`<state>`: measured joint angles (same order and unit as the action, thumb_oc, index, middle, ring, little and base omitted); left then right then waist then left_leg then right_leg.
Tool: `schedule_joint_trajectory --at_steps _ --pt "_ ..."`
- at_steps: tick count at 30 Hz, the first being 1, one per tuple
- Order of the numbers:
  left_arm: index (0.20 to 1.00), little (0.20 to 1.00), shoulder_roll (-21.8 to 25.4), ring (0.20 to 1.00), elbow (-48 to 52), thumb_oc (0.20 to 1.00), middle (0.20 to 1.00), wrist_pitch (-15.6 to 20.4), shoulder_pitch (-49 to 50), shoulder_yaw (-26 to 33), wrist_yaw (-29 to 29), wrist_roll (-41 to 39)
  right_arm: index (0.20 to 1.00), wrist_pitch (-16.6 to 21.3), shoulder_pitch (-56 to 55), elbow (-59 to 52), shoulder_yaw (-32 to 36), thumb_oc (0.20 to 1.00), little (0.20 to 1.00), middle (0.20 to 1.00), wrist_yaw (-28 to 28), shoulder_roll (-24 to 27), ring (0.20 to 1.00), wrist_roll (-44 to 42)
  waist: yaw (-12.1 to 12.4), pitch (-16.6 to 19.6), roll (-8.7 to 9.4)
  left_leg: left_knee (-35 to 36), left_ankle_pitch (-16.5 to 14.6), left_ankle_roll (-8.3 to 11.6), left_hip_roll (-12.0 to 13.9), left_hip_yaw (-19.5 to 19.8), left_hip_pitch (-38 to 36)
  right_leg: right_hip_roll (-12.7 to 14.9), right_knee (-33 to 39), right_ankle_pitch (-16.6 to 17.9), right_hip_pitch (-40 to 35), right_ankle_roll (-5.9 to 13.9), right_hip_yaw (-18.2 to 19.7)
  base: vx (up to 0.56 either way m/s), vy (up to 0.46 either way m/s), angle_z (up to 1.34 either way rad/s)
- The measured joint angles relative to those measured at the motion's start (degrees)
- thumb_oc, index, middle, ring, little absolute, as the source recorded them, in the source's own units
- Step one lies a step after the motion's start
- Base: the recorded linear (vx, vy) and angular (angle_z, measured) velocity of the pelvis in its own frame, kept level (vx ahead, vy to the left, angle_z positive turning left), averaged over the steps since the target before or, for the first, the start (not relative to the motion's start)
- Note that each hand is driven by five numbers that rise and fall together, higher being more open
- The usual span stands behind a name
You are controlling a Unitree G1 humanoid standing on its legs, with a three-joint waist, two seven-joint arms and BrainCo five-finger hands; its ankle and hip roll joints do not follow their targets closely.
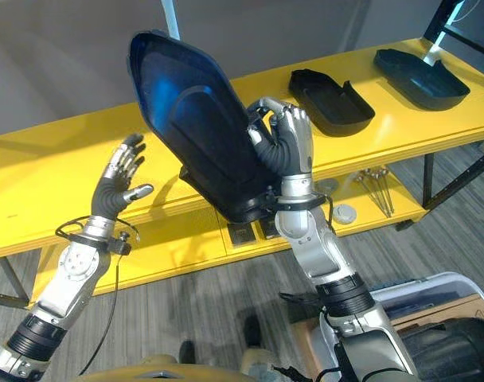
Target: Move parts from the plastic box to the shelf.
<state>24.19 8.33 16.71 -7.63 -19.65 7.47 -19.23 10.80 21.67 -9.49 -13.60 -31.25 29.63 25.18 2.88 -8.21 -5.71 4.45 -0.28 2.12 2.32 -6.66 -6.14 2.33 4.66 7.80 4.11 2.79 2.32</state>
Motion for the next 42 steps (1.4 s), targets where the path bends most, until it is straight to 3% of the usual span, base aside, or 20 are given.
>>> schedule_joint_trajectory --at_steps 3,8,14,15,16,25,32,37,42 --pt "1.0 1.0 -1.17 1.0 -0.13 1.0 1.0 -0.91 0.89 -1.16 -1.54 -4.89 0.2 -0.26 0.0 -0.03 -1.22 0.2 0.2 0.2 0.08 -1.23 0.2 -0.15 -0.05 0.13 0.29 -0.02 0.08 0.12 -0.4 -0.03 -0.19 0.32 0.0 0.85 -0.06 0.85 0.17 0.02 0.002 0.01" --pt "1.0 1.0 -2.54 1.0 -1.75 1.0 1.0 -2.69 -0.28 -3.37 -3.11 -9.21 0.2 -0.61 0.33 -0.43 -3.44 0.2 0.2 0.2 2.38 -2.3 0.2 -1.57 -0.27 0.13 0.29 -0.01 0.0 0.12 -0.28 -0.05 -0.26 -0.07 -0.01 1.34 0.0 0.62 0.44 0.04 0.021 -0.05" --pt "1.0 1.0 -7.66 1.0 -7.4 1.0 1.0 -3.62 -3.12 -4.26 -2.77 -15.74 0.2 -0.62 0.47 -0.72 -5.99 0.2 0.2 0.2 5.07 -5.49 0.2 -7.69 -1.47 0.13 0.32 0.0 -0.25 0.2 -0.19 -1.42 -0.7 -0.33 0.0 0.89 0.19 1.16 1.76 0.0 0.023 -0.12" --pt "0.485 0.485 -7.94 0.485 -7.58 0.485 0.485 -3.62 -3.53 -4.3 -2.83 -16.14 0.2 -0.62 0.43 -0.73 -6.5 0.2 0.2 0.2 5.05 -5.97 0.2 -8.25 -1.69 0.1 0.37 0.01 -0.34 0.28 -0.17 -1.59 -0.71 -0.39 0.0 0.88 0.34 1.15 1.81 -0.01 0.031 -0.11" --pt "0.2 0.2 -8.49 0.2 -8.22 0.2 0.2 -3.26 -4.59 -4.96 -2.66 -17.11 0.2 -0.62 0.44 -0.73 -6.68 0.2 0.2 0.2 5.02 -6.72 0.2 -9.75 -2.14 0.14 0.46 0.01 -0.41 0.39 -0.15 -2.05 -0.44 -0.45 -0.01 0.98 0.74 1.17 2.06 0.0 0.016 -0.14" --pt "0.2 0.2 -8.78 0.2 -8.9 0.2 0.2 -0.92 -6.95 -5.03 -2.36 -17.52 0.2 -0.75 0.44 -0.72 -5.78 0.2 0.2 0.2 5.08 -5.66 0.2 -14.04 -3.57 0.3 0.69 0.01 -0.37 0.38 -0.32 -4.23 -0.07 -0.67 0.0 1.7 2.26 0.97 3.56 0.01 0.01 -0.14" --pt "0.2 0.2 -4.54 0.2 -8.84 0.2 0.2 0.09 -8.31 -4.54 -2.98 -13.26 0.2 -0.9 0.44 -0.72 -5.74 0.2 0.2 0.2 7.3 -5.55 0.2 -16.99 -3.1 0.33 0.67 0.01 -0.37 0.38 -0.31 -4.42 -0.18 -0.7 0.0 2.08 2.17 1.3 3.67 0.0 0.0 0.0" --pt "0.2 0.2 -4.42 0.2 -8.85 0.2 0.2 0.43 -8.3 -3.7 -2.9 -10.51 0.2 -0.9 0.44 -0.72 -5.61 0.2 0.2 0.2 7.42 -5.5 0.2 -17.02 -2.43 0.33 0.67 0.01 -0.38 0.38 -0.32 -4.41 -0.45 -0.7 0.0 2.16 1.9 1.19 3.67 0.0 0.0 0.0" --pt "0.2 0.2 -2.29 0.2 -8.72 0.2 0.2 0.37 -6.67 -1.79 -1.6 -1.15 0.2 -0.85 -0.22 -0.72 -5.5 0.2 0.2 0.2 8.95 -3.42 0.2 -16.92 -1.6 0.46 0.77 0.02 -0.38 0.39 -0.27 -4.42 -0.73 -0.73 0.0 2.16 1.65 1.18 3.6 0.0 0.0 0.0"
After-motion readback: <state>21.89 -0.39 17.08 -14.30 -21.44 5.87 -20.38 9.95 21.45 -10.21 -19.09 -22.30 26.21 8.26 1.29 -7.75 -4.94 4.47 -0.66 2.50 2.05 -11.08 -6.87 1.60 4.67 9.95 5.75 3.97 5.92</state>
